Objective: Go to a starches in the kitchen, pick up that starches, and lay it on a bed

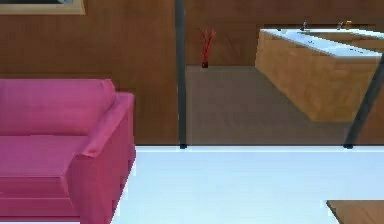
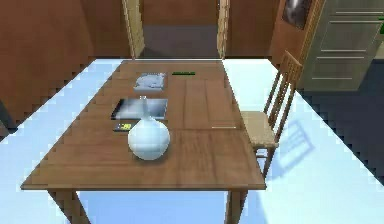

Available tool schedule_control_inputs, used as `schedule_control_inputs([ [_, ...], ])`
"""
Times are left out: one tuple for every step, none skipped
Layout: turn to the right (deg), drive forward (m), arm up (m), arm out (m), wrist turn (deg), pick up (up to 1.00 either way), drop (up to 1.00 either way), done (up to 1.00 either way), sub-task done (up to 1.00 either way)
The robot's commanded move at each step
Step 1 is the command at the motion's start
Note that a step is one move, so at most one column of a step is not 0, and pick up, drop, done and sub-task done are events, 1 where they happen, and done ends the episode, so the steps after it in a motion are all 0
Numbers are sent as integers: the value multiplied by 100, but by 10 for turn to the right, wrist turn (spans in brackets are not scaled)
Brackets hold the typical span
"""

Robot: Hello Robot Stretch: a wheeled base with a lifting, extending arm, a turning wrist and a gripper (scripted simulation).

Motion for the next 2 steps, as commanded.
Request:
schedule_control_inputs([
  [0,90,0,0,0,0,0,0,0],
  [360,0,0,0,0,0,0,0,0],
])
